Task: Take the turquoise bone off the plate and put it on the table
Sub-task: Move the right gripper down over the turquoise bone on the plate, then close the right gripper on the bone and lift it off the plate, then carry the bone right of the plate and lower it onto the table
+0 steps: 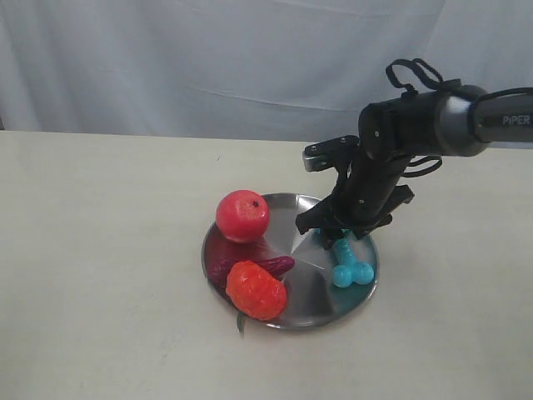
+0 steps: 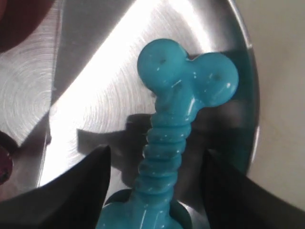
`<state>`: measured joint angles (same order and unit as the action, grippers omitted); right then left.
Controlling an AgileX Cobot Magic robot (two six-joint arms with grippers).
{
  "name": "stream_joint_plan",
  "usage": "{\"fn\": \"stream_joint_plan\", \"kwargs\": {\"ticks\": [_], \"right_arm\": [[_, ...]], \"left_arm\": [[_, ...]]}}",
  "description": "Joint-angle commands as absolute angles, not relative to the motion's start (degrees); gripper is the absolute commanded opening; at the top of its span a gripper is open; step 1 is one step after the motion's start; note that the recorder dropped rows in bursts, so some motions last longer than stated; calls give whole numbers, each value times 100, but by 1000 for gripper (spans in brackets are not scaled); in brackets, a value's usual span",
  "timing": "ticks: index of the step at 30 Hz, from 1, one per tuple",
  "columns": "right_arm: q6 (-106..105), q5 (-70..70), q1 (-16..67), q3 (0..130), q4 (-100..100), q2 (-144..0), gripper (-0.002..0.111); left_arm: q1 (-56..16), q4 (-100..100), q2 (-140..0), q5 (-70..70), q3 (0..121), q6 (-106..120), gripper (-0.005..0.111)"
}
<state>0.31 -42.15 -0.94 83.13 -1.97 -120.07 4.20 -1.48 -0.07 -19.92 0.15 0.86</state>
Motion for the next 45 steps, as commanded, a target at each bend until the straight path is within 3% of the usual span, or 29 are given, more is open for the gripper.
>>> {"fn": "stream_joint_plan", "kwargs": {"ticks": [1,11,14,17,33,45], "right_arm": [[-92,-4118,-104,8350,-31,-12122,55],[-92,-4049,-104,8350,0,-12293,51],[-92,-4049,-104,8350,0,-12293,29],[-92,-4063,-104,8350,0,-12238,-1],[209,-4573,-173,8350,-444,-9999,-1],[511,-5852,-1720,8215,-159,-8997,-1]], "left_arm": [[446,-188,0,-1962,0,62,0],[446,-188,0,-1962,0,62,0],[446,-188,0,-1962,0,62,0],[446,-188,0,-1962,0,62,0],[446,-188,0,-1962,0,62,0],[446,-188,0,-1962,0,62,0]]}}
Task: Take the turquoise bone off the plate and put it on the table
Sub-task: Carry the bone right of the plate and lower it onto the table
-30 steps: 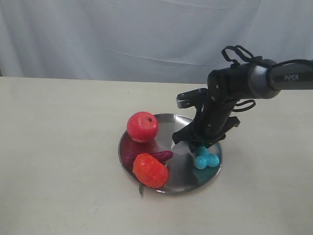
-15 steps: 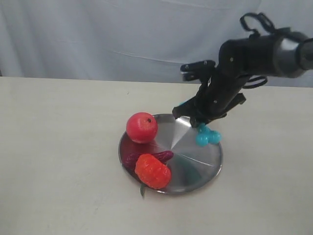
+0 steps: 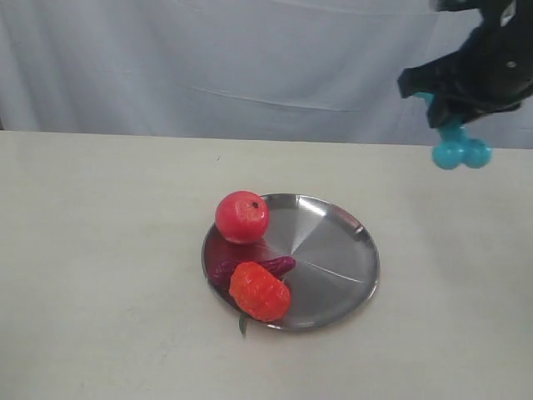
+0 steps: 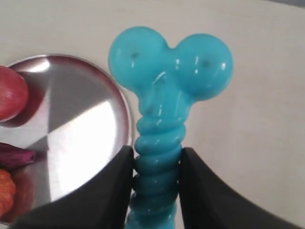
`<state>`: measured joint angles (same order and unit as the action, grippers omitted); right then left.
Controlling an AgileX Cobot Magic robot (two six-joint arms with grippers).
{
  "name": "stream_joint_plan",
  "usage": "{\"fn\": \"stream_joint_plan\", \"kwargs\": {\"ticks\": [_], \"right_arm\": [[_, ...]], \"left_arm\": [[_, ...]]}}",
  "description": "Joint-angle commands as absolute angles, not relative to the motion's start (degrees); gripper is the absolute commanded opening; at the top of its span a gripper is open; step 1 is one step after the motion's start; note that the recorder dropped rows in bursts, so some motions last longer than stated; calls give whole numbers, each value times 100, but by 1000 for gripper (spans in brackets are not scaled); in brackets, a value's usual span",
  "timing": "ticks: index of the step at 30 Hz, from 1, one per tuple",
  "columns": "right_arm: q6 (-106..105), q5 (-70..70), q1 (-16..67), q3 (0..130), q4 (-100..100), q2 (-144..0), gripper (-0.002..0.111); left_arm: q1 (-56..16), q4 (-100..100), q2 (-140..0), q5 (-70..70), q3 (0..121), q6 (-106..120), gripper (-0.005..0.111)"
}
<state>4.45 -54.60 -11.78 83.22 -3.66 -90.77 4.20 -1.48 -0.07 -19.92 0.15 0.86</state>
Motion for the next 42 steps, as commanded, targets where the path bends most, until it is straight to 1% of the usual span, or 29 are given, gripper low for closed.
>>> {"fn": "stream_joint_plan", "kwargs": {"ticks": [1,4,6,11,18,22,29,30,32,33,37,38,39,41,42], "right_arm": [[467,-5802,-1849,8099,-58,-8997,-1],[430,-5370,-2057,7587,60,-8997,-1],[430,-4994,-2056,7242,79,-9047,-1],[417,-4196,-2043,6598,750,-9639,-1],[359,-3439,-2033,6214,894,-10634,-1],[318,-3060,-1841,6044,894,-10972,-1],[192,-2850,-1433,6054,894,-11288,0],[165,-2852,-1405,6054,894,-11288,2],[150,-2852,-1393,6054,894,-11233,13],[123,-2875,-1393,6054,894,-11204,22],[0,-3063,-1393,6064,875,-10874,64],[0,-3105,-1393,6064,841,-10768,69],[0,-3168,-1393,6064,801,-10609,70],[0,-3317,-1393,6093,725,-10230,67],[0,-3425,-1393,6141,725,-10024,64]], "left_arm": [[446,-188,0,-1962,0,62,0],[446,-188,0,-1962,0,62,0],[446,-188,0,-1962,0,62,0],[446,-188,0,-1962,0,62,0],[446,-188,0,-1962,0,62,0],[446,-188,0,-1962,0,62,0],[446,-188,0,-1962,0,62,0],[446,-188,0,-1962,0,62,0],[446,-188,0,-1962,0,62,0],[446,-188,0,-1962,0,62,0],[446,-188,0,-1962,0,62,0],[446,-188,0,-1962,0,62,0],[446,-188,0,-1962,0,62,0],[446,-188,0,-1962,0,62,0],[446,-188,0,-1962,0,62,0]]}}
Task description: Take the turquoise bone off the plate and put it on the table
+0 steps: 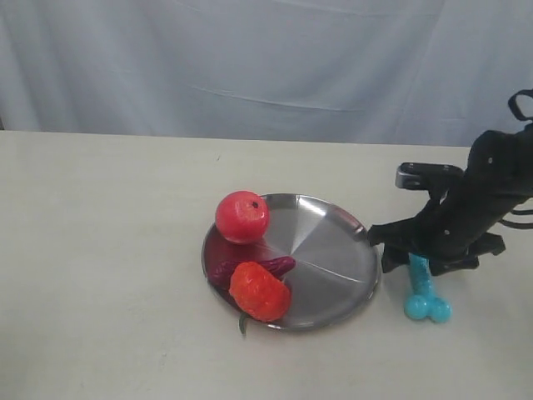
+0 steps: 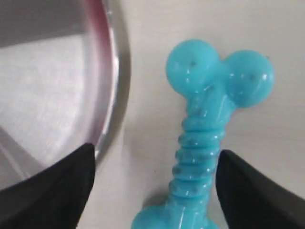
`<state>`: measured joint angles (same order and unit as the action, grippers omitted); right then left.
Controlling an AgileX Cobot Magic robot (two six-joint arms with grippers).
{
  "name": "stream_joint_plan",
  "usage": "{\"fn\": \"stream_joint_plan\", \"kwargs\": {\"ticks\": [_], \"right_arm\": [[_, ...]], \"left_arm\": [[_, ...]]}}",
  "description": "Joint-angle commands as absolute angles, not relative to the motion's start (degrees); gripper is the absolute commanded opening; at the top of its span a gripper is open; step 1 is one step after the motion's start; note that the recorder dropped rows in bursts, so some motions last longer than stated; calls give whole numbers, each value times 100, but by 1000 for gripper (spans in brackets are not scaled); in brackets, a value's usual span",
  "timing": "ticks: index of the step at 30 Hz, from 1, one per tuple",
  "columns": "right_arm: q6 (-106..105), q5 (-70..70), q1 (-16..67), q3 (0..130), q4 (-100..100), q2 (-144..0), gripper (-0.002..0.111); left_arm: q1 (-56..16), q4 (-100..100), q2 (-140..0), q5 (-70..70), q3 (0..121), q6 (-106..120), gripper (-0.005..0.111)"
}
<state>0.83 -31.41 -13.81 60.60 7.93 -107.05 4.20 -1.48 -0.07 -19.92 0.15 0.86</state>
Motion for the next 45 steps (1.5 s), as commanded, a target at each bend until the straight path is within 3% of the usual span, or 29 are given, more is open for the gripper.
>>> {"fn": "stream_joint_plan", "kwargs": {"ticks": [1,5,12,21,32,45], "right_arm": [[0,-3550,-1393,6213,713,-9809,60],[0,-3930,-1393,6533,659,-8991,42],[74,-4056,-1393,6719,230,-7369,0],[0,-3423,-1393,6188,0,-5316,0],[784,-2573,-1352,4371,362,-1978,0],[784,-2592,-1352,4319,362,-403,0]], "left_arm": [[446,-188,0,-1962,0,62,0],[446,-188,0,-1962,0,62,0],[446,-188,0,-1962,0,62,0],[446,-188,0,-1962,0,62,0],[446,-146,0,-1962,0,62,0],[446,-146,0,-1962,0,62,0]]}}
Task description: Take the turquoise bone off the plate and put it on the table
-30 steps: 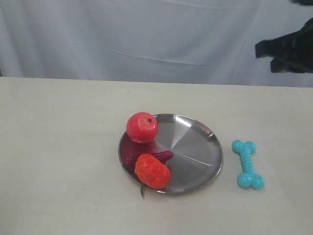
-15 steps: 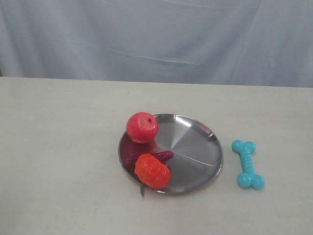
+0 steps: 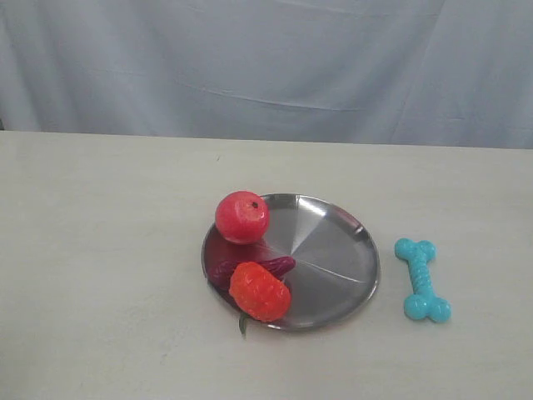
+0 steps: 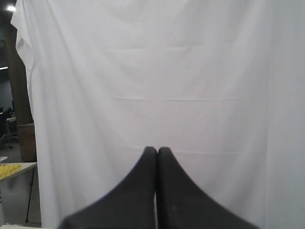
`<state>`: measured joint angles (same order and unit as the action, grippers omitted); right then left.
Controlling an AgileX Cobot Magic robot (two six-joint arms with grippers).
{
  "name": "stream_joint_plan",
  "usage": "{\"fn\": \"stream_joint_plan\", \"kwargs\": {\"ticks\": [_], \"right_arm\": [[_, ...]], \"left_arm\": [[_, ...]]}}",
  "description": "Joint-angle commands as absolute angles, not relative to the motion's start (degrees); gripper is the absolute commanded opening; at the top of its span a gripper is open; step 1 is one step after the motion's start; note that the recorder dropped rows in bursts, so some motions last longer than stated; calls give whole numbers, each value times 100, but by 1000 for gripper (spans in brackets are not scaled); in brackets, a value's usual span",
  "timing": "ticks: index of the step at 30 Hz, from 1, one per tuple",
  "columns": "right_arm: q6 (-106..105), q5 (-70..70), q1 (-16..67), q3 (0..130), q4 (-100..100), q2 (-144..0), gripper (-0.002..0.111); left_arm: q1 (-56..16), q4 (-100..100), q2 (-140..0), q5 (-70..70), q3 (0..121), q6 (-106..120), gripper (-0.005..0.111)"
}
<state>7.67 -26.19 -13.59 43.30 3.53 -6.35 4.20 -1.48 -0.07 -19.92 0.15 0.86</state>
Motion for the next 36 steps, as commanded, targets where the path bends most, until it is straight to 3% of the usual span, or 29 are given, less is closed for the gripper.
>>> {"fn": "stream_joint_plan", "kwargs": {"ticks": [1,12,22,36], "right_arm": [[784,-2592,-1352,4319,362,-344,0],[663,-2641,-1668,4237,120,-94,0],[753,-719,-1928,768,-458,0,0],[650,-1009,-1928,0,-458,0,0]], "left_arm": [[446,-146,0,-1962,0,62,0],[446,-146,0,-1962,0,62,0],[446,-146,0,-1962,0,62,0],[446,-146,0,-1962,0,62,0]]}}
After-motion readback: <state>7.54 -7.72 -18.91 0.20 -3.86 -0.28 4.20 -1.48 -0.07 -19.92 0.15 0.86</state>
